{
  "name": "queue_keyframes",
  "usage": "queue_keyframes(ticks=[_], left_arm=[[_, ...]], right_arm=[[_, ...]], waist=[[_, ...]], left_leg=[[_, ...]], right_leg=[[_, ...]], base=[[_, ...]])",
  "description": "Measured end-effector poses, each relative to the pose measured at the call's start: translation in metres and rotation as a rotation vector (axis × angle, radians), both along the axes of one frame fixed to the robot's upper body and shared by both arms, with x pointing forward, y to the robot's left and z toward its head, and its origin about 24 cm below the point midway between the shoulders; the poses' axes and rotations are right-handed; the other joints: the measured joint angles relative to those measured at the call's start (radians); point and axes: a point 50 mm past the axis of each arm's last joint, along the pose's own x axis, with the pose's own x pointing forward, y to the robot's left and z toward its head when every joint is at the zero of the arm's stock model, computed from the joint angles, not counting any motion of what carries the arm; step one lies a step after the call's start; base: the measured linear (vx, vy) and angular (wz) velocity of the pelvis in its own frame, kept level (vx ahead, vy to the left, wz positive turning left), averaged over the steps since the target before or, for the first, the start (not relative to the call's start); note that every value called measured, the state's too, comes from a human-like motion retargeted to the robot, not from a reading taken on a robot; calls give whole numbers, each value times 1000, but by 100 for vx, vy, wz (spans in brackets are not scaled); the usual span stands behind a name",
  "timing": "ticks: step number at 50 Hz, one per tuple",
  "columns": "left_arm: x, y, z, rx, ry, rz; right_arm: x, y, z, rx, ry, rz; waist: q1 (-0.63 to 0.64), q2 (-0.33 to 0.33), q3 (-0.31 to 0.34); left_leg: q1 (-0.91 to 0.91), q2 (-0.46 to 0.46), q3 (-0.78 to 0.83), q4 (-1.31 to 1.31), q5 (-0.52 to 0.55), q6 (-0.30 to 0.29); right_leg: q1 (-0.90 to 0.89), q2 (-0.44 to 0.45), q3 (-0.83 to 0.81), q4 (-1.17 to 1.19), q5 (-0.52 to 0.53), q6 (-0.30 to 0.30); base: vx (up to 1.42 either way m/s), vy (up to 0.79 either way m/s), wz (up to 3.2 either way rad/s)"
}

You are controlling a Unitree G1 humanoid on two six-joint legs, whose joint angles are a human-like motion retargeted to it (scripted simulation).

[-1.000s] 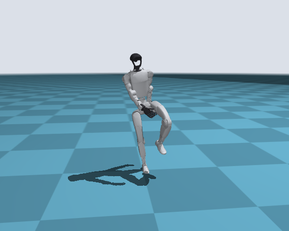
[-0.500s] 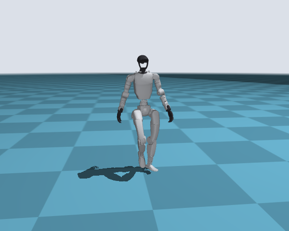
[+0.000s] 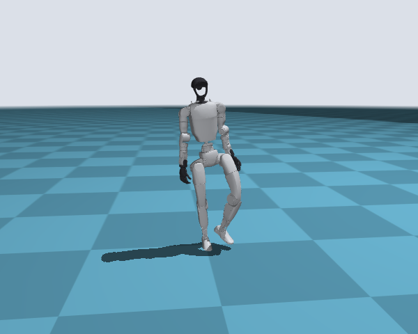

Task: In place motions

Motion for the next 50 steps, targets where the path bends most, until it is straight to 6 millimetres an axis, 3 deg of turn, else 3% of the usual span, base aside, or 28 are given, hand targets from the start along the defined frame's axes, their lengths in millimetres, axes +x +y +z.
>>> queue_keyframes(ticks=[2,3,5,7,10,13,15,17,20,22,23,25,27,28,30,32,35,38,42,45,48,50], left_arm=[[-17,-12,0,2,21,205],[-21,-14,0,-3,21,283],[-26,-27,-1,-83,36,374],[-35,-43,-1,-182,88,390],[-67,-49,6,-237,165,367],[-92,-53,13,-266,236,340],[-93,-53,14,-289,236,342],[-91,-51,13,-288,220,330],[-72,-39,8,-271,157,278],[-57,-29,5,-239,113,222],[-50,-23,3,-216,92,197],[-35,-13,2,-154,52,157],[-19,-2,1,-98,9,122],[-9,0,0,-90,-15,111],[35,8,-1,-102,-120,72],[101,25,7,-83,-298,-25],[194,55,42,-36,-540,-240],[237,61,67,83,-649,-348],[248,66,80,159,-714,-406],[248,50,75,94,-719,-481],[237,41,65,50,-677,-487],[215,39,51,34,-593,-457]], right_arm=[[88,42,10,127,-226,118],[123,63,22,210,-320,170],[180,104,51,358,-510,243],[217,138,84,460,-706,270],[249,162,126,582,-933,311],[257,177,148,626,-1058,396],[257,184,155,620,-1097,486],[249,181,145,593,-1077,514],[224,158,112,518,-985,519],[189,132,76,454,-833,492],[165,117,57,415,-738,469],[105,86,21,320,-519,398],[36,51,-2,216,-282,282],[0,33,-7,158,-159,228],[-47,-1,-4,25,15,105],[-72,-27,4,-90,69,-81],[-103,-56,17,-215,125,-363],[-146,-68,30,-353,179,-537],[-214,-75,58,-479,270,-690],[-249,-61,72,-497,363,-777],[-244,-43,62,-420,382,-769],[-229,-34,51,-334,364,-718]], waist=[[75,-6,63],[88,-11,88],[161,-47,132],[245,-60,158],[321,-92,143],[357,-113,98],[323,-105,82],[284,-100,53],[205,-47,32],[158,-38,6],[127,-37,-8],[89,-46,-14],[37,-17,-45],[-17,11,-63],[-119,59,-57],[-190,54,63],[-275,51,214],[-365,73,237],[-394,111,148],[-316,108,82],[-233,74,93],[-197,72,87]], left_leg=[[-260,25,-122,319,28,53],[-342,63,-113,462,-46,69],[-482,133,-63,652,-111,78],[-609,208,-38,809,-184,82],[-770,209,-31,923,-218,61],[-801,221,-17,923,-218,41],[-761,221,-30,890,-226,41],[-662,186,-40,796,-231,35],[-452,90,-93,584,-237,38],[-268,-23,-110,342,-217,60],[-167,-93,-140,191,-191,66],[89,-217,-200,-213,-130,-2],[281,-216,-239,-533,-268,-40],[320,-169,-132,-606,-283,2],[300,-100,-170,-679,-272,-14],[303,-97,-217,-686,-254,3],[309,-97,-273,-712,-214,30],[270,-81,-339,-739,-169,33],[225,-58,-341,-756,-153,25],[219,-83,-346,-761,-152,24],[282,-107,-308,-788,-152,18],[315,-110,-297,-802,-158,11]], right_leg=[[-29,6,78,-3,38,8],[-40,-4,69,2,50,8],[-58,-21,121,-1,67,-17],[-67,-36,162,-7,78,-27],[-74,-70,179,-16,82,-34],[-94,-93,171,-22,87,-34],[-92,-79,177,-23,83,-34],[-80,-73,167,-36,80,-29],[-30,-31,95,-40,54,-26],[-5,-30,48,-31,27,-20],[8,-29,20,-21,12,-18],[40,-39,-14,25,-15,-14],[19,-11,-96,126,46,-39],[-19,-11,-166,215,151,-59],[-251,-20,-170,536,368,-101],[-451,-30,-125,879,315,-156],[-694,-91,-138,1250,216,-165],[-902,-82,-171,1415,152,-166],[-1018,-86,-216,1429,107,-176],[-933,-103,-203,1333,97,-185],[-696,-78,-174,1127,136,-164],[-520,-30,-150,933,172,-124]], base=[[-43,-32,-99],[-44,-23,-90],[-42,-10,-111],[-25,-6,-107],[17,3,-56],[24,7,-36],[4,4,28],[6,5,66],[14,7,95],[28,13,104],[38,12,103],[43,11,68],[41,13,76],[19,12,121],[-25,10,138],[-67,10,93],[-65,16,106],[-18,9,103],[33,-8,31],[16,-8,-27],[-7,-6,-52],[10,-7,-40]])
